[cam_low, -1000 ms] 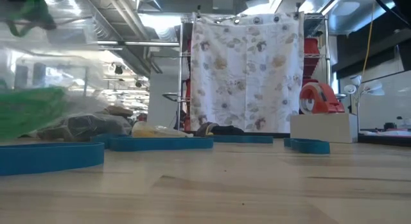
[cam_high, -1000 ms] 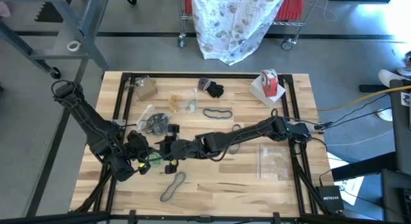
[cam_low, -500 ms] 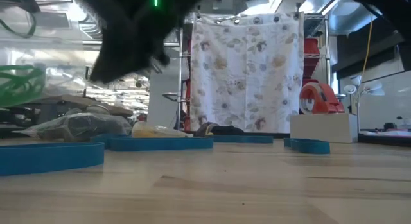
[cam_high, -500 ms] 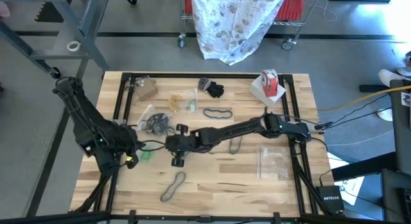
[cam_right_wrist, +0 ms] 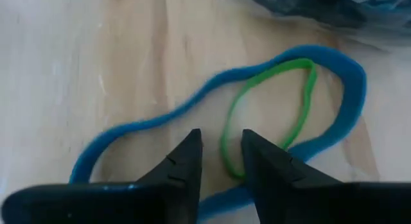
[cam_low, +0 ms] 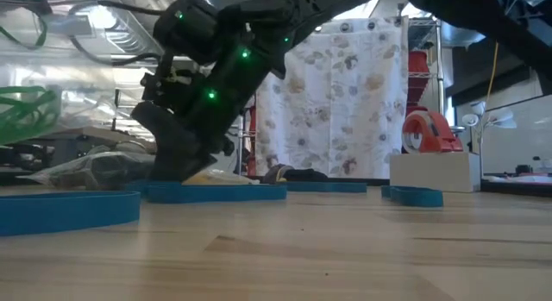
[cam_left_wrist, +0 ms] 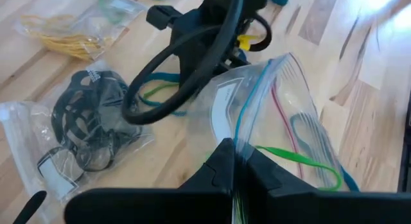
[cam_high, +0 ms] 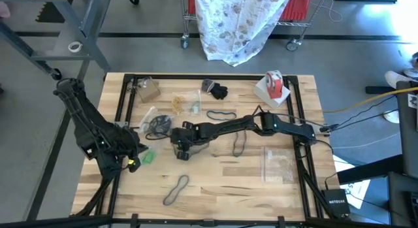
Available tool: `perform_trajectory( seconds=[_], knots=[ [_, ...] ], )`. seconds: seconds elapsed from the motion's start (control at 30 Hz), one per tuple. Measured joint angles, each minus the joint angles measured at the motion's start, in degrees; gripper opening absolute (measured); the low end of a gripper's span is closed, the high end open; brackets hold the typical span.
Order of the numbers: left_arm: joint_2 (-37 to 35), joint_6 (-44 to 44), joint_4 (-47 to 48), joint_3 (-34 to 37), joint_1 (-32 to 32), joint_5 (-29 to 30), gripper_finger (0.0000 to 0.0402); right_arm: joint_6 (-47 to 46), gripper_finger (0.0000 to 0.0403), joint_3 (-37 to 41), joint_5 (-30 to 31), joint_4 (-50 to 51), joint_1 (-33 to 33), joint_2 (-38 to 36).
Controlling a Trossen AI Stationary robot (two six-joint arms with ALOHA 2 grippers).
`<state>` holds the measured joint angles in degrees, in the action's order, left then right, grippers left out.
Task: Sort rubber bands
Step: Put the green rubber band into the transparent zip bag
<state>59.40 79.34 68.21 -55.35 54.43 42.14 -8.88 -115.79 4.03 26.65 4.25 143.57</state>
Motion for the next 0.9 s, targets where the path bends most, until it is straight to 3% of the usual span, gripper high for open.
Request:
perform_trajectory(
  seconds=[0.1,0.23,0.5,0.9],
  knots=[
    [0.00,0.01,-0.14,0.00,0.00,0.01,0.0000,0.09,0.0080,-0.09,0.03,-0.18,0.10,0.39],
    [0.00,0.10,-0.16,0.00,0.00,-0.01,0.0000,0.19,0.0012,-0.09,-0.02,-0.06,0.20,0.41],
    [0.09,0.17,-0.29,0.00,0.00,0.01,0.0000,0.33,0.0003,-0.23,3.72,2.30,2.49,-3.35],
    [3.14,1.72,-3.83,3.68,-0.07,0.03,0.0000,4.96,0.0001,-7.15,3.91,7.24,9.03,-12.13]
  ],
)
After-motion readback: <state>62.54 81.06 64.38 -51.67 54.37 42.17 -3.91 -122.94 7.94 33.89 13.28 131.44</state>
